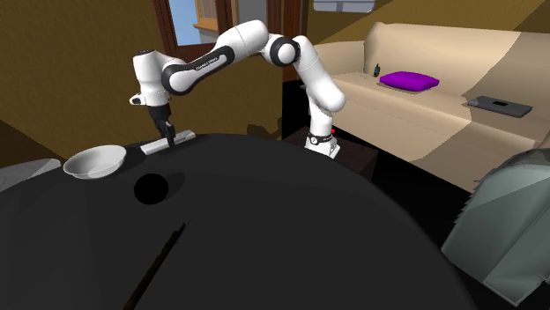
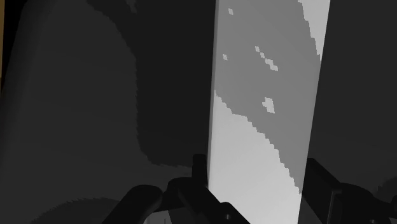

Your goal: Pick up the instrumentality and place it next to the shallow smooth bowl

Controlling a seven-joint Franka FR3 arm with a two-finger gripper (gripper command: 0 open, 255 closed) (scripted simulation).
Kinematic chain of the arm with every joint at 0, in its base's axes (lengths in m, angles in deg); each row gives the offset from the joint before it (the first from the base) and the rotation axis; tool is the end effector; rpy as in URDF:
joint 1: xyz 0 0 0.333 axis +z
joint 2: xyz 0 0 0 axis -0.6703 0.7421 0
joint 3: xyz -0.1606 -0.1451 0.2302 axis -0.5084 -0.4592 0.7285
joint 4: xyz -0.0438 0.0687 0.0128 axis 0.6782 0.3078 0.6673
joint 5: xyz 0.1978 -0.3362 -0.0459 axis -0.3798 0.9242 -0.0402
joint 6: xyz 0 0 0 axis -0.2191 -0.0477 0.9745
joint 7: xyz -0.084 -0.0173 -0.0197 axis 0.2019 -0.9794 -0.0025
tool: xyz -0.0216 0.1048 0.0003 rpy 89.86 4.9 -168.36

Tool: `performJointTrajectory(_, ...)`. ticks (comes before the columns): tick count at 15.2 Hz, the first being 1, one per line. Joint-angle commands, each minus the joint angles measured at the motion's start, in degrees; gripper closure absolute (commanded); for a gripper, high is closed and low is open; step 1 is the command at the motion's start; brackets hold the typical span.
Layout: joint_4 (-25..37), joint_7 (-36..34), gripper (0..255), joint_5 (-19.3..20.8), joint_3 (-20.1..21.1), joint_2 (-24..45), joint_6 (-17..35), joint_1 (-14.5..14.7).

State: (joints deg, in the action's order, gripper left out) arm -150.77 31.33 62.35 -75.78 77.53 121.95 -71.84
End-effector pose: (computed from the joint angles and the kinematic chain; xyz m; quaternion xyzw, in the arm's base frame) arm 0.6338 -0.3513 0.3871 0.9990 -0.0436 0.0037 0.0090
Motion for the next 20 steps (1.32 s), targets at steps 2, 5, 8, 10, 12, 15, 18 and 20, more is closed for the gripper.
performJointTrajectory(2,-1.2,-0.1,255,0.0,0.0,0.7,1.9,0.0)
performJointTrajectory(5,-2.4,-0.1,255,0.1,0.0,1.4,3.8,0.0)
performJointTrajectory(8,-3.2,-0.2,255,0.1,0.0,2.0,5.2,0.0)
performJointTrajectory(10,-3.2,-0.2,255,0.1,0.0,2.0,5.2,0.0)
performJointTrajectory(12,-3.2,-0.2,255,0.1,0.0,2.0,5.2,0.0)
performJointTrajectory(15,-3.2,-0.2,255,0.1,0.0,2.0,5.2,0.0)
performJointTrajectory(18,-3.2,-0.2,0,0.1,0.0,2.0,5.2,0.0)
performJointTrajectory(20,-3.2,-0.2,0,0.1,0.0,2.0,5.2,0.0)
